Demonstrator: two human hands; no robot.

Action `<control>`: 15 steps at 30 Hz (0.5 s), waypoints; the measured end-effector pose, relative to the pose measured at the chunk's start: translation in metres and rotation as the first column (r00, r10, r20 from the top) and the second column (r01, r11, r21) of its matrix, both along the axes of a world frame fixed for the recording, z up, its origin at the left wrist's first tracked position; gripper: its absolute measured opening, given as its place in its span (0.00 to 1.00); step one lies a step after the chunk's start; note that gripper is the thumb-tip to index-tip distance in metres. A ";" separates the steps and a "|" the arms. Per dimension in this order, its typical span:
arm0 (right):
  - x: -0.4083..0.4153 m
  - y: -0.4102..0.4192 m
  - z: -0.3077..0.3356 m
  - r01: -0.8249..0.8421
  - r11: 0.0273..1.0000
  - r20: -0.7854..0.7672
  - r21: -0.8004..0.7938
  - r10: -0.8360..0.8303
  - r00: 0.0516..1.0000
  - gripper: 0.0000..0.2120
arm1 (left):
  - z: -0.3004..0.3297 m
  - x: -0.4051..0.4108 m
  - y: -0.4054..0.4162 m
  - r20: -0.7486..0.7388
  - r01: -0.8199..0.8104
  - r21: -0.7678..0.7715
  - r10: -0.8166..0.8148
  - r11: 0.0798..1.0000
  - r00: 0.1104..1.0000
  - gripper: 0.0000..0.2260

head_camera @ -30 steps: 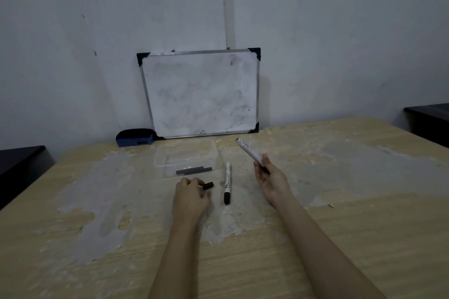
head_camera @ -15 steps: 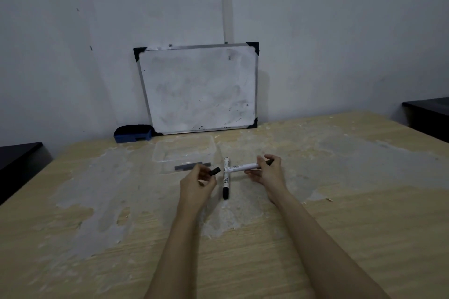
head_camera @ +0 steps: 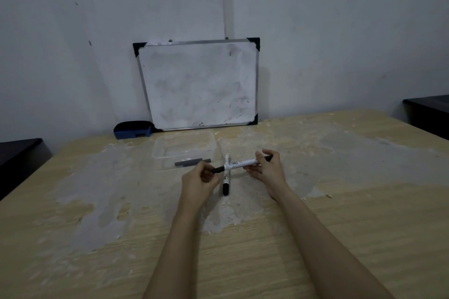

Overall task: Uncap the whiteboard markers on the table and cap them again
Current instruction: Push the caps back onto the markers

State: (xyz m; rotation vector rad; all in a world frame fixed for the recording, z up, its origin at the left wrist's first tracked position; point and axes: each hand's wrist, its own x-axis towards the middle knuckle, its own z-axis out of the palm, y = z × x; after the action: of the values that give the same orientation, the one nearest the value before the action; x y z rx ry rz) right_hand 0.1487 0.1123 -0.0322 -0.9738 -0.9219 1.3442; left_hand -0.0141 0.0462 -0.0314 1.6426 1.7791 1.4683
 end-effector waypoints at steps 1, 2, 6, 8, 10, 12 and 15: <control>0.000 0.000 0.000 -0.003 1.000 -0.004 0.002 0.003 1.000 0.08 | 0.000 0.000 0.000 0.012 -0.006 0.003 0.006 1.000 1.000 0.06; 0.000 0.000 0.000 -0.007 1.000 -0.006 0.005 0.007 1.000 0.08 | 0.000 0.000 0.000 0.028 -0.008 0.004 0.008 1.000 1.000 0.06; 0.000 -0.001 0.001 -0.020 1.000 -0.017 0.012 0.021 1.000 0.08 | -0.001 -0.002 0.001 0.064 0.016 -0.001 -0.016 1.000 0.998 0.07; 0.000 -0.001 0.001 -0.018 1.000 -0.027 0.012 0.019 0.999 0.08 | -0.001 -0.002 0.001 0.076 0.023 -0.006 -0.023 1.000 0.997 0.08; 0.001 -0.001 0.001 -0.023 1.000 -0.037 0.016 0.024 0.999 0.08 | -0.001 -0.001 0.001 0.098 0.016 -0.007 -0.015 1.000 0.995 0.08; 0.001 -0.001 0.001 -0.030 0.999 -0.046 0.018 0.031 0.998 0.07 | 0.000 0.000 0.001 0.122 0.004 -0.007 -0.004 1.000 0.992 0.09; 0.002 -0.001 0.001 -0.023 1.000 -0.063 0.011 0.024 0.998 0.07 | 0.002 0.001 0.001 0.193 0.042 -0.016 -0.038 0.999 0.980 0.10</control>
State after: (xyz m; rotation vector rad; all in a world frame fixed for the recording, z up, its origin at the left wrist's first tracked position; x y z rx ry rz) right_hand 0.1502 0.1117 -0.0311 -0.9107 -0.8942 1.3815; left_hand -0.0133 0.0474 -0.0296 1.4629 1.6408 1.5296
